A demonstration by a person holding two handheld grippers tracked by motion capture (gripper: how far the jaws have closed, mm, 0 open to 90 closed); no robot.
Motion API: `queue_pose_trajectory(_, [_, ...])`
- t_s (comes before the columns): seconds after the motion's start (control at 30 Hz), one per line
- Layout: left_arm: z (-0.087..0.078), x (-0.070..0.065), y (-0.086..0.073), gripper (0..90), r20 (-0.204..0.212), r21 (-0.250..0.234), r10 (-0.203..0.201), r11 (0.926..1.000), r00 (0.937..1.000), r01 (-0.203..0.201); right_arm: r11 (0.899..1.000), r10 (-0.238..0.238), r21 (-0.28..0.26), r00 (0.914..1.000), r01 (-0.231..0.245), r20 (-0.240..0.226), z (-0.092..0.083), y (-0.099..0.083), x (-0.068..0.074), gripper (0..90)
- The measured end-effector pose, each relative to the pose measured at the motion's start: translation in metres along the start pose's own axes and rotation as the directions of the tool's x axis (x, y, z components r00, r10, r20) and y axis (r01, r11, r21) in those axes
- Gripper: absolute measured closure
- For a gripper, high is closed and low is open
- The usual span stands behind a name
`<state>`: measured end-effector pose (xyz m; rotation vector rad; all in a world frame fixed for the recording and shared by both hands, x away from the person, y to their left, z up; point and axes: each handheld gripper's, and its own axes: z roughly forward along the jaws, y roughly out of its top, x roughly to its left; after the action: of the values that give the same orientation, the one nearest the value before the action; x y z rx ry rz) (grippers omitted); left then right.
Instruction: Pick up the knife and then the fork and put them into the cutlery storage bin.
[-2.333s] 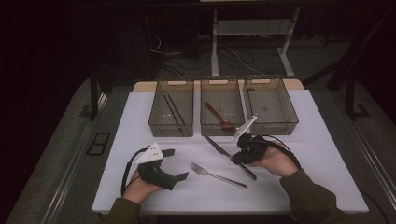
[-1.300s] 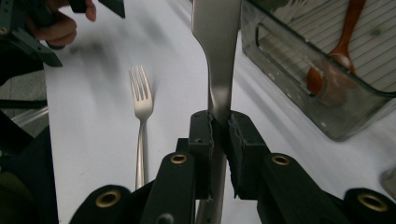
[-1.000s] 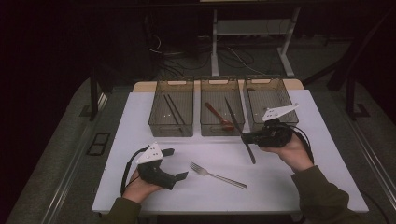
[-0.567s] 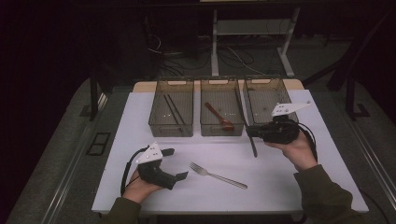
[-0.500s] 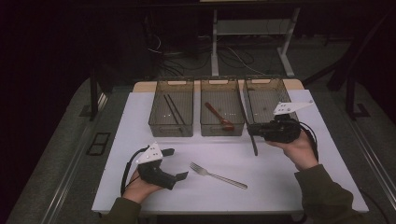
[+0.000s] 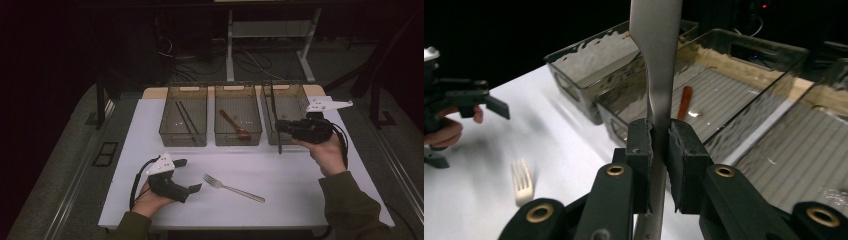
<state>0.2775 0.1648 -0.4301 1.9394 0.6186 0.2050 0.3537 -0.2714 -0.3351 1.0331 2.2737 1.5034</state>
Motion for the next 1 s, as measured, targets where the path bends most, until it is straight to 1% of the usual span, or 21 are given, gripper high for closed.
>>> queue_pose_trajectory(0.13, [0.001,0.001,0.0,0.0,0.002,0.002,-0.002,1.0,1.0,0.002,0.999,0.011,-0.03,0.9996,-0.01,0.026,-0.004,0.005,-0.007,79.0])
queue_pose_trajectory(0.27, [0.002,0.001,0.0,0.0,0.007,0.004,-0.003,1.0,1.0,0.003,0.999,0.003,-0.032,0.9982,-0.001,0.061,-0.006,0.01,-0.014,79.0])
queue_pose_trajectory(0.37, [0.002,0.0,0.0,0.0,0.006,0.002,-0.007,1.0,1.0,0.007,0.999,0.016,-0.044,0.9965,-0.012,0.082,-0.008,0.012,-0.021,79.0])
queue_pose_trajectory(0.5, [0.001,0.0,0.0,0.0,0.004,-0.002,-0.006,1.0,1.0,0.006,0.999,0.026,-0.042,0.9931,-0.021,0.115,-0.009,0.016,-0.031,79.0])
queue_pose_trajectory(0.6, [0.0,0.0,0.0,0.0,0.004,-0.003,-0.007,1.0,1.0,0.007,0.999,0.027,-0.035,0.9893,-0.022,0.144,-0.009,0.018,-0.039,79.0])
queue_pose_trajectory(0.73, [0.0,0.0,0.0,0.0,0.004,-0.003,-0.007,1.0,1.0,0.007,0.999,0.031,-0.047,0.9835,-0.023,0.178,-0.008,0.022,-0.05,79.0])
queue_pose_trajectory(0.83, [0.0,0.0,0.0,0.0,0.006,-0.007,-0.009,0.9999,0.9999,0.009,0.999,0.023,-0.028,0.9761,-0.017,0.216,-0.005,0.025,-0.058,79.0])
queue_pose_trajectory(0.93, [0.0,0.0,0.0,0.0,0.006,-0.005,-0.008,1.0,1.0,0.008,1.0,0.015,-0.014,0.9708,-0.012,0.24,-0.001,0.026,-0.067,79.0])
queue_pose_trajectory(1.0, [0.0,0.0,0.0,0.0,0.006,-0.005,-0.008,1.0,0.9999,0.008,1.0,0.014,-0.001,0.9647,-0.014,0.263,0.003,0.027,-0.072,79.0])
